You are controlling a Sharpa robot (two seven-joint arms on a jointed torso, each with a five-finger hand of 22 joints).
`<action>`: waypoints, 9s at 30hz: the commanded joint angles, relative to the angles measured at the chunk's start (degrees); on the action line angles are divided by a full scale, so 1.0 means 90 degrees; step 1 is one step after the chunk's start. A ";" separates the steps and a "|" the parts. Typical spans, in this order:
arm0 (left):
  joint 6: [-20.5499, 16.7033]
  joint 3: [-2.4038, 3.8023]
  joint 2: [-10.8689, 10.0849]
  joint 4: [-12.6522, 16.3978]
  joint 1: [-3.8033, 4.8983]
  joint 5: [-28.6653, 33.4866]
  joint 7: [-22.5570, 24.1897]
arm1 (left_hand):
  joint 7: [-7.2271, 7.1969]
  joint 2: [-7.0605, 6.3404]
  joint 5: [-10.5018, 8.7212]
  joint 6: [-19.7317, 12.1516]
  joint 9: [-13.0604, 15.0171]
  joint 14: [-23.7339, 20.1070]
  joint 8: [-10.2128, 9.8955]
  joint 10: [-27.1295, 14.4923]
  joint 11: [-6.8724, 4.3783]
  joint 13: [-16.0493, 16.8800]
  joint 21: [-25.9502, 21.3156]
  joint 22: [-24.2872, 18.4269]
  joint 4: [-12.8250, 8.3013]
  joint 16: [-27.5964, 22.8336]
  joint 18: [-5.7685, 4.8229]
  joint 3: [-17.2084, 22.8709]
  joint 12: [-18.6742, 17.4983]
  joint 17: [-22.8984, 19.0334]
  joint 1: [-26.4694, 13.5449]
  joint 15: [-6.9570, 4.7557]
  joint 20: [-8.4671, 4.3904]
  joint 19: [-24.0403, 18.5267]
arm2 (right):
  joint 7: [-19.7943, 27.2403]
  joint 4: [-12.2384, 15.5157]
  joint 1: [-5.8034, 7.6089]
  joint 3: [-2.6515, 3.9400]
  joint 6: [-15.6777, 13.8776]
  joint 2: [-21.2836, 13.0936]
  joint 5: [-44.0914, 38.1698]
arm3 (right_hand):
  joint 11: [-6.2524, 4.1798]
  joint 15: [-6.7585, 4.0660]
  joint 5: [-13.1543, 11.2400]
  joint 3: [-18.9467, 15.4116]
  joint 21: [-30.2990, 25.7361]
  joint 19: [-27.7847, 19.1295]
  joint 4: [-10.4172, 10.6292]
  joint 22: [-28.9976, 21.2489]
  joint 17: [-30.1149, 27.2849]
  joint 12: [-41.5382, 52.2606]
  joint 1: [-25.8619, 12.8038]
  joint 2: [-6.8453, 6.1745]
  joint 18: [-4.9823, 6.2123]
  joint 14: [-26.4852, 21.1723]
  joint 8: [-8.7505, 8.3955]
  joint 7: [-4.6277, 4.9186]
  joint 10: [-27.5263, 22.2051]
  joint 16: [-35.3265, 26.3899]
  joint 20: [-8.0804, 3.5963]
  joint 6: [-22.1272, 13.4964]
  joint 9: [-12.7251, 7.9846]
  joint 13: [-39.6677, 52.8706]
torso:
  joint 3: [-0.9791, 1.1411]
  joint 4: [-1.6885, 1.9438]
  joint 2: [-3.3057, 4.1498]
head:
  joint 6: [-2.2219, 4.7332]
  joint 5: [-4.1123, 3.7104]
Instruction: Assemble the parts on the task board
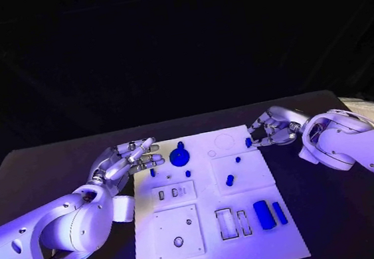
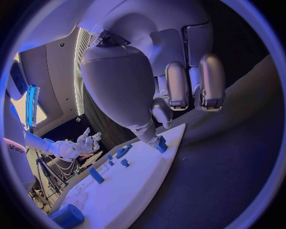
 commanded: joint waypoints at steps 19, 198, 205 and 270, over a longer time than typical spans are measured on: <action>0.0123 0.0003 0.0017 0.0009 0.0000 0.0017 0.0038 | 0.0099 0.0012 -0.0006 -0.0046 -0.0007 -0.0030 -0.0042 -0.0046 0.0012 -0.0003 -0.0031 -0.0009 -0.0040 -0.0023 0.0061 -0.0005 -0.0041 0.0010 0.0047 -0.0005 0.0038 0.0005 | 0.0012 -0.0223 -0.0096 0.0003 0.0231 0.0247 -0.0121 | -0.0013 0.0021 -0.0083 0.0054 0.0082 0.0113 -0.0013 0.0567 0.0458 0.0254 -0.0063 0.0121 -0.0082 0.0450 0.0074 -0.0011 0.0093 0.0106 0.0000 0.0197 0.0028 0.0188 | 0.0003 -0.0004 -0.0007 | -0.0056 0.0023; 0.2203 0.0000 0.0334 -0.0405 0.0621 -0.4822 -0.5690 | -0.0965 0.0082 -0.0265 0.1047 0.1156 0.3013 0.1804 0.1283 -0.1095 0.4475 0.6358 0.5985 0.0776 0.8951 -0.0466 -0.0323 0.5103 0.8326 -0.1076 -0.1216 -0.1201 0.2683 | 0.0452 0.2356 0.0084 0.0213 -0.1885 -0.0106 0.2912 | 0.0050 0.0067 -0.0270 -0.0544 -0.0114 -0.0109 0.0561 0.0253 0.0126 -0.0628 -0.0534 0.0076 -0.0005 0.0355 0.0006 0.0034 -0.0390 -0.0230 0.0036 -0.0135 0.0013 -0.0358 | -0.0014 -0.0069 -0.0546 | -0.0470 0.0555; 0.2782 -0.0028 0.0829 -0.0771 0.0936 -0.5975 -0.6351 | -0.1107 0.0390 -0.0743 0.0841 0.1999 0.3080 0.2726 0.1833 -0.1270 0.6096 0.7456 0.7437 0.0828 0.9094 -0.0679 -0.0766 0.6645 0.8503 -0.1425 -0.1340 -0.1269 0.3032 | 0.0439 0.2256 0.0115 0.0213 -0.1865 -0.0157 0.3286 | 0.0053 0.0070 -0.0297 -0.0579 -0.0122 -0.0117 0.0590 0.0239 0.0123 -0.0619 -0.0581 0.0105 -0.0001 0.0354 0.0007 0.0035 -0.0388 -0.0236 0.0038 -0.0137 0.0013 -0.0358 | 0.0026 -0.0091 -0.0583 | -0.0504 0.0592; 0.3651 -0.0177 0.2225 -0.2050 0.0818 -0.5986 -0.6774 | -0.1216 0.0666 -0.0530 0.0243 0.3514 0.3080 0.3721 0.2142 -0.1382 0.6931 0.7973 0.8236 0.0720 0.9094 -0.0805 -0.1255 0.7344 0.8503 -0.1115 -0.1423 -0.1353 0.3228 | 0.0355 0.2041 0.0054 0.0207 -0.1677 -0.0010 0.3093 | 0.0052 0.0069 -0.0083 -0.0636 -0.0212 -0.0224 0.0614 0.0069 -0.0049 -0.0759 -0.0604 0.0217 0.0038 0.0314 0.0010 0.0037 -0.0472 -0.0374 0.0039 -0.0155 0.0013 -0.0471 | 0.0010 -0.0119 -0.0506 | -0.0800 0.0592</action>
